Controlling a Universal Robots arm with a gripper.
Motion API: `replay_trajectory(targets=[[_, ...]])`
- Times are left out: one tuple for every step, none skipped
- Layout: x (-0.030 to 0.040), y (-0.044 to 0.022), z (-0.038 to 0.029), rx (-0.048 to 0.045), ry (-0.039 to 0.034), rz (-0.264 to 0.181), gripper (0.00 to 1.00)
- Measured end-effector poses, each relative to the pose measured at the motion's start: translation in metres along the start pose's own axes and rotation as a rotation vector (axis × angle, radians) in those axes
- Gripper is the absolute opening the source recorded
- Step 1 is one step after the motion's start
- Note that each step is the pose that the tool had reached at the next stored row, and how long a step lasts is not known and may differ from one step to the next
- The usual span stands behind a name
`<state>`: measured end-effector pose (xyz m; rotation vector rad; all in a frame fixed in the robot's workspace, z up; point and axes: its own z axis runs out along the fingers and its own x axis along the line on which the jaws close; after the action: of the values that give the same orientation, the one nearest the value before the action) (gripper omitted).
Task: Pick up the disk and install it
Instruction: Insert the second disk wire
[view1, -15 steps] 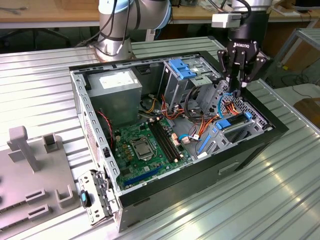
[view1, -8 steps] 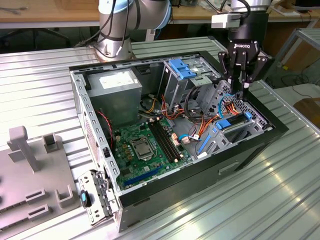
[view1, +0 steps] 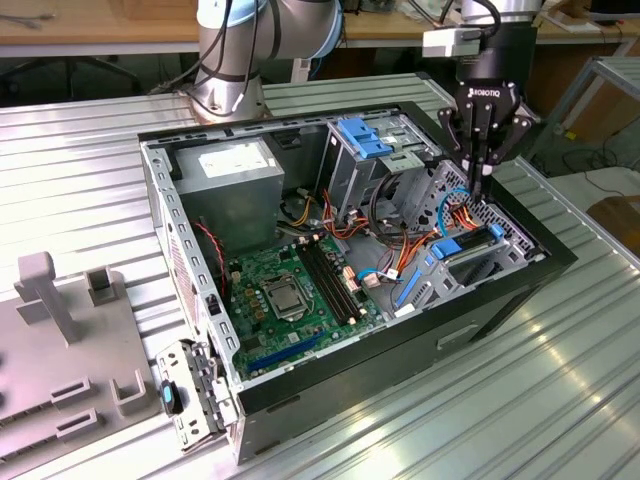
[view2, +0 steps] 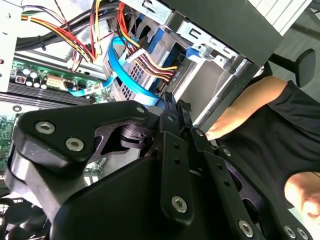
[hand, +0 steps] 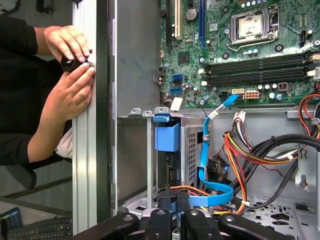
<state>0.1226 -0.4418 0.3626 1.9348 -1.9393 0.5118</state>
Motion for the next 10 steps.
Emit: replay_trajectory(targets=[[-0.0001, 0.0000, 0.0001, 0.0000, 0.0013, 0.000, 0.16], [-0.0001, 0.0000, 0.0002, 0.0000, 0.0030, 0.000, 0.16], [-0.0001, 0.0000, 0.0002, 0.0000, 0.0045, 0.000, 0.16], [0.0000, 0.0000, 0.0003, 0.0000, 0.0054, 0.000, 0.16], [0.0004, 0.0000, 0.0007, 0.0000, 0.0059, 0.000, 0.16], [0.0009, 0.0000, 0.0011, 0.0000, 0.0060, 0.000, 0.16], [0.0016, 0.0001, 0.0015, 0.0000, 0.0060, 0.000, 0.16], [0.0026, 0.0006, 0.0021, 0.0000, 0.0028, 0.000, 0.16], [0.0038, 0.0012, 0.0027, 0.0000, -0.0101, 0.000, 0.16], [0.0047, 0.0019, 0.0032, 0.0000, -0.0214, 0.000, 0.16]])
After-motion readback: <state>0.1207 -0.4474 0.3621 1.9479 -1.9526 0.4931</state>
